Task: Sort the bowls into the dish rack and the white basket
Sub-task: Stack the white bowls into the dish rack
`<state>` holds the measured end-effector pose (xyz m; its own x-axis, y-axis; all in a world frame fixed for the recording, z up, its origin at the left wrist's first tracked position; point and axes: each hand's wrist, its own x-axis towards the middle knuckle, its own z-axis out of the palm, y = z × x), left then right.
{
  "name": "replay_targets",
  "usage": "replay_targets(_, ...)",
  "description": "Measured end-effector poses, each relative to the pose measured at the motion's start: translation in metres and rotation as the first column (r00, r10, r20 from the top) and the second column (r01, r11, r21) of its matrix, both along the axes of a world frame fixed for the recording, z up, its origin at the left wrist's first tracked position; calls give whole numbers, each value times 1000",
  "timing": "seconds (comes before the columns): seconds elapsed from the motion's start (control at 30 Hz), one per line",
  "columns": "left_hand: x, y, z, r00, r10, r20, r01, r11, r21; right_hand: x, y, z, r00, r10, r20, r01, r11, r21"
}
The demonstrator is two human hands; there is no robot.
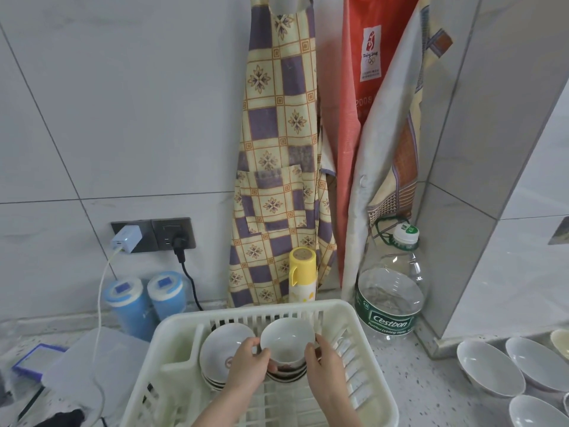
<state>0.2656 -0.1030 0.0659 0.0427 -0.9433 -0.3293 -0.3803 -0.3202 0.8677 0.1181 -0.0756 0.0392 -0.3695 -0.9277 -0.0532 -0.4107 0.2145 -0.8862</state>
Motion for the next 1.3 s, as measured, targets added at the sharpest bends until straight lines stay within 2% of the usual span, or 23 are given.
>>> replay_targets(0.2, 5, 3, -4, 989, -133, 63, 136, 989, -51, -1, 1, -1, 997, 26, -70, -24, 999, 31)
replay_targets(0.4, 10, 1, -14, 956, -250, 154, 260, 964, -48, 1, 3, 1, 997, 38, -73, -34, 998, 52)
replay_targets(0.6, 13, 1, -19, 933, -302, 196, 317, 947, -52, 0, 5, 3, 999, 18, -38, -14, 996, 84)
replay_targets(0.73, 13, 3, -23, 930, -310, 195, 325, 945, -48, -2, 3, -2, 1000, -12, -21, 16, 980, 197)
replay_targets(0.9, 10, 6, -25, 933, -314, 174, 324, 945, -34, -2, 1, -7, 996, 68, 66, -83, 960, 269)
replay_targets(1.03, 10, 5, -26, 923, -324, 207, 340, 940, -44, -7, -1, -14, 981, 4, 193, -74, 932, 354)
replay_targets(1.1, 11, 5, -26, 923, -326, 205, 343, 938, -50, -6, -4, -17, 945, -45, 324, -107, 893, 436)
replay_targets(1.2, 11, 5, -25, 921, -332, 203, 351, 934, -61, -7, -12, -23, 839, -139, 526, -182, 840, 512)
replay_targets(1.3, 10, 4, -25, 918, -332, 216, 353, 933, -64, -7, -16, -23, 792, -197, 578, -178, 830, 528)
